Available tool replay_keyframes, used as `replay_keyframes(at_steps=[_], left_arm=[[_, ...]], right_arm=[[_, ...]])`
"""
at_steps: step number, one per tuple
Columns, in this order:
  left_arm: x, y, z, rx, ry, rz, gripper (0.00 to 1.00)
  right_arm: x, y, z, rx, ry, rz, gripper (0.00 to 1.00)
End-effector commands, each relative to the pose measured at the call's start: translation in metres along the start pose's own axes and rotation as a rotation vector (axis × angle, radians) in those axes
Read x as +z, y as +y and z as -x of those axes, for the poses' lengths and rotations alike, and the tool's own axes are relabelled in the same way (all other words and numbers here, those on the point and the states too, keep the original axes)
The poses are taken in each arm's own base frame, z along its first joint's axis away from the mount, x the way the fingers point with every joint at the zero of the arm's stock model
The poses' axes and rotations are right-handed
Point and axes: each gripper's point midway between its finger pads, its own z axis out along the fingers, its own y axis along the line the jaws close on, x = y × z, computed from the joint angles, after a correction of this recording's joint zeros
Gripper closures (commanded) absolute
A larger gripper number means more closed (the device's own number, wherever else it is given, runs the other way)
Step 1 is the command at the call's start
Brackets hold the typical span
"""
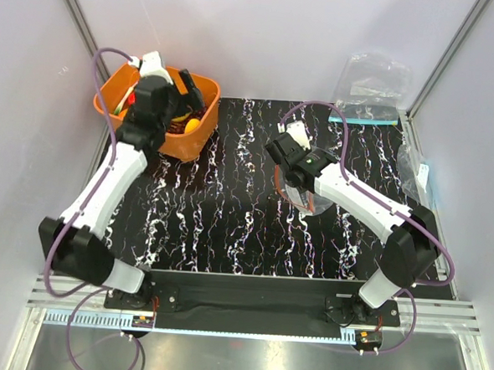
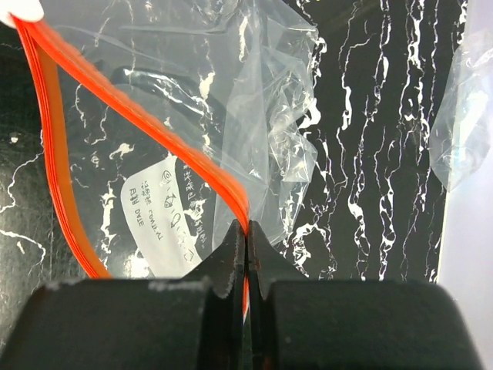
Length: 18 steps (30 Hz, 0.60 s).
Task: Place the food in the zip-top bag and seal the zipper
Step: Pick up the fake fruit from the bin.
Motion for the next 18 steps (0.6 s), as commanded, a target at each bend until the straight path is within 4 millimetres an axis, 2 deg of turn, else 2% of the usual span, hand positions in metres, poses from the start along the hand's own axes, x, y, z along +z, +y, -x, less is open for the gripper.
replay_keyframes(at_steps=[1,2,3,4,5,6,7,8,9,11,13,14,15,16,18], left_arm=[[0.029,0.048,-0.012,0.017,0.088,0.159,0.01],[0.036,0.064,0.003,-0.021,0.082,0.185,0.01],[0.051,0.070,-0.011,-0.046,0.139,0.173,0.01],[0.059,0.082,-0.009,-0.065,0.150,0.181,0.01],[0.067,0.077,0.003,-0.054,0.133,0.151,0.01],[0.083,0.078,-0.012,-0.021,0.184,0.125,0.01],[0.090,0.077,-0.011,0.071,0.198,0.098,0.01],[0.094,0.080,-0.019,0.106,0.246,0.100,0.01],[0.112,0.081,-0.012,0.138,0.248,0.106,0.01],[0.122,0.097,-0.023,0.230,0.321,0.157,0.01],[0.146,0.103,-0.023,0.310,0.338,0.157,0.01],[0.152,0.103,-0.027,0.331,0.358,0.151,0.01],[0.166,0.107,-0.045,0.343,0.397,0.128,0.01],[0.172,0.103,-0.040,0.373,0.383,0.101,0.01],[0.185,0.108,-0.055,0.404,0.400,0.091,0.01]], right_arm=[[-0.007,-0.002,0.009,0.052,-0.023,0.027,1.00],[-0.008,-0.004,0.009,0.052,-0.024,0.025,1.00],[-0.009,-0.005,0.009,0.051,-0.027,0.022,1.00],[-0.009,-0.006,0.008,0.052,-0.028,0.019,1.00],[-0.009,-0.007,0.009,0.055,-0.030,0.019,1.00],[-0.010,-0.006,0.010,0.058,-0.033,0.020,1.00],[-0.010,-0.006,0.010,0.058,-0.031,0.025,1.00],[-0.011,-0.004,0.010,0.060,-0.031,0.031,1.00],[-0.011,-0.002,0.012,0.062,-0.032,0.044,1.00],[-0.012,0.000,0.013,0.062,-0.030,0.058,1.00],[-0.012,0.001,0.014,0.060,-0.031,0.062,1.00],[-0.011,0.002,0.014,0.055,-0.029,0.063,1.00],[-0.011,0.002,0.014,0.050,-0.027,0.062,1.00],[-0.010,0.003,0.014,0.049,-0.025,0.064,1.00],[-0.009,0.006,0.013,0.046,-0.020,0.073,1.00]])
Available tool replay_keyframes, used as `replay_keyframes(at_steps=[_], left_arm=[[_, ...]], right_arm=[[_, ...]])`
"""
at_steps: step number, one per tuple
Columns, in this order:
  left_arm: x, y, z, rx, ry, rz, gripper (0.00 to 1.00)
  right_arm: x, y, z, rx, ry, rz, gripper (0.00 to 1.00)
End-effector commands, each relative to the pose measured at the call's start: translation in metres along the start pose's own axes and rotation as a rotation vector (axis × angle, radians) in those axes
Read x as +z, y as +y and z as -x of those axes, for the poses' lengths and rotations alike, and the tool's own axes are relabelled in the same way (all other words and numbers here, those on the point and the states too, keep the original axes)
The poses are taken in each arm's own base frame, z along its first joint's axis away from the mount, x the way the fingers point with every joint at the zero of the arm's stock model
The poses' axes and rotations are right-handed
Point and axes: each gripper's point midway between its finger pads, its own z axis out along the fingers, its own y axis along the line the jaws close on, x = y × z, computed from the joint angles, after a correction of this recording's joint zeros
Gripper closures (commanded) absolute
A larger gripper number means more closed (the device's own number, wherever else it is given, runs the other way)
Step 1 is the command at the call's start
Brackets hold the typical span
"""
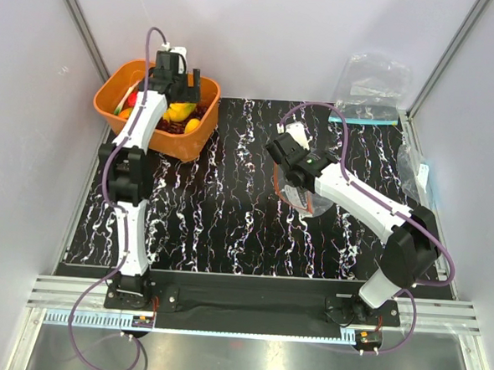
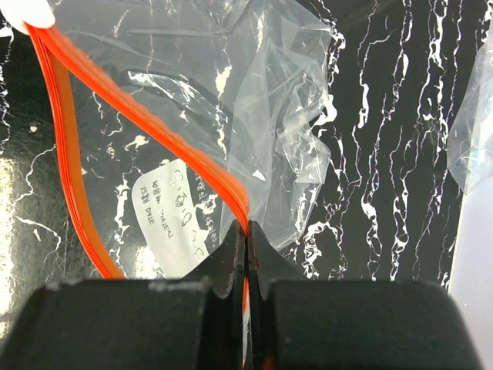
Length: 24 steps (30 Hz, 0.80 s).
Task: Place the food in the zip-top bag and seal the zipper
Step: Pick up the fake fruit from the bin.
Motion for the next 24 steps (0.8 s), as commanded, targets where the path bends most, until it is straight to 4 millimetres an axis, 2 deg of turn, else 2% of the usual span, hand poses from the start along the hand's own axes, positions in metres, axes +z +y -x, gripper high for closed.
replay_keyframes(at_steps=[1,3,8,9,11,12,13,14,15,16,17,18,19,20,21,22,23,24], left_arm=[[0.010,-0.003,0.001,0.150,0.007,-0.025,0.01],[0.022,0.008,-0.008,0.176,0.024,0.045,0.01],[0.054,0.007,-0.024,0.278,0.062,0.067,0.02],[0.058,0.008,-0.028,0.287,0.074,0.071,0.06],[0.063,0.008,-0.031,0.288,0.077,0.075,0.22],[0.065,0.008,-0.036,0.286,0.085,0.078,0.42],[0.064,0.009,-0.035,0.282,0.077,0.079,0.49],[0.057,0.007,-0.021,0.276,0.033,0.080,0.55],[0.056,0.006,-0.025,0.270,0.039,0.071,0.61],[0.052,0.002,-0.015,0.258,0.001,0.057,0.67],[0.035,-0.002,0.003,0.250,-0.045,0.041,0.68],[0.030,-0.007,0.000,0.248,-0.044,0.005,0.69],[0.022,-0.011,0.005,0.236,-0.065,-0.011,0.73],[-0.004,-0.016,0.034,0.222,-0.150,-0.028,0.74],[-0.016,-0.019,0.042,0.208,-0.179,-0.047,0.74],[-0.022,-0.021,0.039,0.187,-0.191,-0.058,0.75],[-0.051,-0.023,0.060,0.175,-0.256,-0.072,0.75],[-0.062,-0.026,0.064,0.167,-0.275,-0.088,0.75]], right_arm=[[-0.007,0.000,0.016,0.044,-0.038,0.030,1.00],[-0.006,0.002,0.016,0.041,-0.033,0.033,1.00],[-0.003,0.005,0.016,0.036,-0.033,0.038,1.00],[-0.003,0.005,0.017,0.037,-0.035,0.035,1.00],[-0.002,0.005,0.018,0.038,-0.039,0.038,1.00],[-0.001,0.006,0.018,0.037,-0.037,0.037,1.00],[-0.001,0.006,0.018,0.035,-0.037,0.039,1.00],[-0.001,0.006,0.018,0.035,-0.037,0.037,1.00],[-0.001,0.006,0.018,0.035,-0.037,0.037,1.00],[-0.001,0.006,0.017,0.034,-0.037,0.035,1.00],[-0.001,0.006,0.017,0.038,-0.038,0.036,1.00],[-0.001,0.006,0.017,0.036,-0.037,0.035,1.00],[-0.002,0.006,0.017,0.040,-0.037,0.037,1.00],[-0.002,0.006,0.017,0.040,-0.037,0.039,1.00],[-0.004,0.006,0.018,0.045,-0.038,0.044,1.00],[-0.005,0.005,0.017,0.045,-0.037,0.044,1.00],[-0.006,0.005,0.018,0.047,-0.040,0.046,1.00],[-0.008,0.004,0.020,0.052,-0.043,0.052,1.00]])
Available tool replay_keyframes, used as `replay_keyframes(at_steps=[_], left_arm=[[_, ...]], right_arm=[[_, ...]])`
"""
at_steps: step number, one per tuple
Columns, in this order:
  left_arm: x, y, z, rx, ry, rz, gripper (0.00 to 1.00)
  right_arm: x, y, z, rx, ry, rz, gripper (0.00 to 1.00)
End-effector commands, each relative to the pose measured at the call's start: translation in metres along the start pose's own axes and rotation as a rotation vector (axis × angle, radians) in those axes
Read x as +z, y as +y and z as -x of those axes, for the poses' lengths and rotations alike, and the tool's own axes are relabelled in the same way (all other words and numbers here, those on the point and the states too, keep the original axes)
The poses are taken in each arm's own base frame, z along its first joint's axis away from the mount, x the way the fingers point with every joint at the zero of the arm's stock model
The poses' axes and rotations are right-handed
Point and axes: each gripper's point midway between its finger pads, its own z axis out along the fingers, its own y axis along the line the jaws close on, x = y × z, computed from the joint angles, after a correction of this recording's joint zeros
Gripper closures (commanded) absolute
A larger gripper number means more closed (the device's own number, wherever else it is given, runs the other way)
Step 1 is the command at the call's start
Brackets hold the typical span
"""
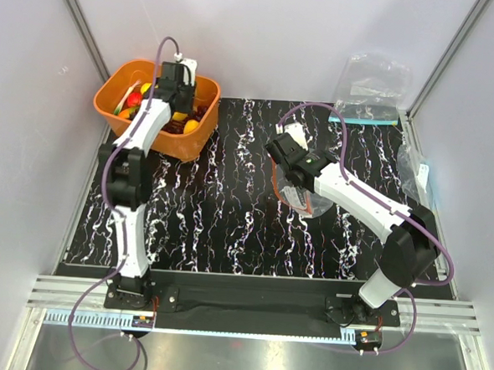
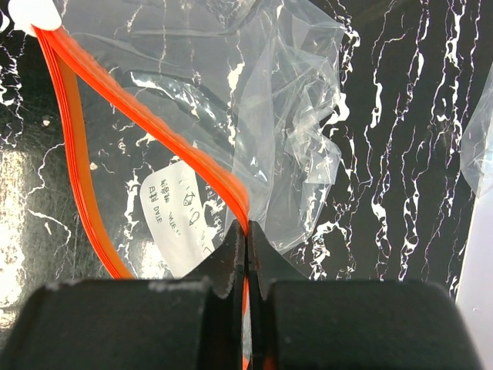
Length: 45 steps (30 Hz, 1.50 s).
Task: Place the food in the zip-top bag and seal the zipper
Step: Pick up the fake fruit from the bin, then place the fake fruit in the zipper food storage bag.
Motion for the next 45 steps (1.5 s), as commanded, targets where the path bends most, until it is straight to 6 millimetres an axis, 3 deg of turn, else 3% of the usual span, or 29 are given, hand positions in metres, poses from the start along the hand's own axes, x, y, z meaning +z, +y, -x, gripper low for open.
replay_keyframes(at_steps=[1,2,7,8,9,10,11,12,13,14,15,16,17,22,24,28,29,30,31,36,45], left_arm=[[-0.094,-0.004,0.099,-0.077,-0.338,-0.072,0.75],[-0.118,-0.003,0.110,-0.087,-0.379,-0.080,0.75],[-0.174,-0.015,0.119,-0.187,-0.448,-0.164,0.75],[-0.199,-0.018,0.129,-0.194,-0.502,-0.194,0.75],[-0.199,-0.027,0.117,-0.197,-0.488,-0.239,0.74],[-0.211,-0.031,0.123,-0.219,-0.529,-0.262,0.73],[-0.237,-0.036,0.129,-0.218,-0.577,-0.298,0.73],[-0.238,-0.044,0.118,-0.244,-0.559,-0.331,0.73],[-0.248,-0.048,0.120,-0.256,-0.585,-0.360,0.73],[-0.268,-0.053,0.122,-0.270,-0.618,-0.396,0.73],[-0.269,-0.065,0.109,-0.326,-0.585,-0.466,0.73],[-0.278,-0.075,0.110,-0.348,-0.618,-0.520,0.73],[-0.302,-0.087,0.109,-0.357,-0.647,-0.602,0.73],[-0.357,-0.150,0.093,-0.483,-0.734,-0.897,0.72],[-0.369,-0.175,0.078,-0.518,-0.705,-0.955,0.73],[-0.393,-0.203,0.065,-0.586,-0.687,-1.088,0.72],[-0.401,-0.204,0.063,-0.603,-0.691,-1.117,0.72],[-0.397,-0.207,0.054,-0.625,-0.669,-1.128,0.72],[-0.408,-0.207,0.055,-0.651,-0.682,-1.166,0.72],[-0.415,-0.203,0.038,-0.714,-0.668,-1.205,0.72],[-0.443,-0.210,0.028,-0.822,-0.605,-1.428,0.71]], right_arm=[[-0.010,-0.003,0.021,0.052,-0.056,0.022,1.00],[-0.011,-0.004,0.021,0.054,-0.056,0.023,1.00],[-0.015,-0.002,0.024,0.058,-0.063,0.050,1.00],[-0.016,-0.002,0.025,0.059,-0.065,0.052,1.00],[-0.016,-0.001,0.026,0.060,-0.066,0.058,1.00],[-0.017,-0.001,0.027,0.061,-0.067,0.059,1.00],[-0.018,0.000,0.029,0.066,-0.070,0.067,1.00],[-0.019,0.001,0.030,0.068,-0.072,0.072,1.00],[-0.019,0.002,0.031,0.068,-0.075,0.078,1.00],[-0.021,0.002,0.032,0.074,-0.077,0.091,1.00],[-0.021,0.002,0.033,0.079,-0.079,0.100,1.00],[-0.022,0.002,0.034,0.083,-0.083,0.108,1.00],[-0.023,0.002,0.035,0.090,-0.081,0.122,1.00],[-0.027,-0.002,0.040,0.119,-0.110,0.146,1.00],[-0.026,-0.003,0.039,0.133,-0.114,0.158,1.00],[-0.023,-0.008,0.038,0.172,-0.115,0.182,1.00],[-0.023,-0.007,0.037,0.187,-0.113,0.200,1.00],[-0.024,-0.008,0.036,0.198,-0.115,0.210,1.00],[-0.023,-0.012,0.038,0.221,-0.122,0.212,1.00],[-0.023,-0.013,0.038,0.258,-0.126,0.249,1.00],[-0.041,-0.019,0.052,0.320,-0.191,0.305,1.00]])
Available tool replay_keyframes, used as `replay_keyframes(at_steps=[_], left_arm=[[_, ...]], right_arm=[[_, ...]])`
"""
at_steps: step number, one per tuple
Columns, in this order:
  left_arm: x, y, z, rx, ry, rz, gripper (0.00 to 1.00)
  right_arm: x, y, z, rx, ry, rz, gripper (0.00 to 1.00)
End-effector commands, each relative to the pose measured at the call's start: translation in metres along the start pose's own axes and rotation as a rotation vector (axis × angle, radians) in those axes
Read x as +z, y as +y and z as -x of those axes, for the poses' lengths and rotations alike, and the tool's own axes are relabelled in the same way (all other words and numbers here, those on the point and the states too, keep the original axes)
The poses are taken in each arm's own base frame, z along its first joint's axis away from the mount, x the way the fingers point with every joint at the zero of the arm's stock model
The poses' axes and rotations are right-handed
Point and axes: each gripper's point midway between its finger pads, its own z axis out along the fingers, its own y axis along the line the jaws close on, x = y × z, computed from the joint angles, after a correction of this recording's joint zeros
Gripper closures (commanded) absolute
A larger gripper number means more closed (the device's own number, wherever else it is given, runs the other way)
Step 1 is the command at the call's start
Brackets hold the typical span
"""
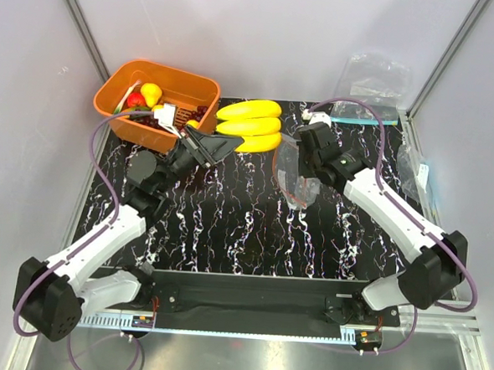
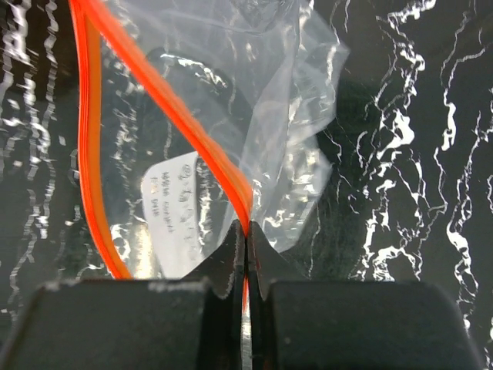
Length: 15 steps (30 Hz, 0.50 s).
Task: Place the food in the zip-top bag and seal the zipper
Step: Place the fake fruit in the zipper food storage bag.
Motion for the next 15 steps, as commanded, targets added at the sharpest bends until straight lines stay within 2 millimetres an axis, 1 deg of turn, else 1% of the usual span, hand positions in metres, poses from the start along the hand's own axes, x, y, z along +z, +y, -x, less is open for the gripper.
replay_keyframes(at_steps=[1,3,4,6,8,9,10,14,15], left_arm=[[-0.005,-0.036,0.004,-0.078,-0.023,-0.169,0.71],[-0.006,-0.040,0.003,-0.115,-0.026,-0.201,0.71],[-0.005,-0.037,0.001,-0.128,-0.021,-0.198,0.72],[-0.005,-0.038,-0.001,-0.154,-0.011,-0.216,0.72],[-0.002,-0.032,-0.006,-0.184,0.003,-0.218,0.72],[-0.003,-0.037,-0.006,-0.204,0.002,-0.246,0.72],[-0.001,-0.032,-0.009,-0.224,0.011,-0.245,0.72],[0.004,-0.031,-0.016,-0.278,0.039,-0.285,0.72],[0.005,-0.028,-0.020,-0.297,0.048,-0.287,0.72]], right_arm=[[-0.023,0.005,0.029,0.072,-0.111,0.070,1.00],[-0.027,0.005,0.033,0.080,-0.124,0.076,1.00],[-0.029,0.005,0.034,0.086,-0.129,0.080,1.00],[-0.033,0.004,0.038,0.093,-0.142,0.086,1.00],[-0.037,0.005,0.042,0.100,-0.152,0.096,1.00],[-0.037,0.005,0.042,0.100,-0.152,0.097,1.00],[-0.039,0.005,0.044,0.103,-0.155,0.100,1.00],[-0.043,0.004,0.050,0.116,-0.171,0.104,1.00],[-0.044,0.004,0.051,0.115,-0.175,0.107,1.00]])
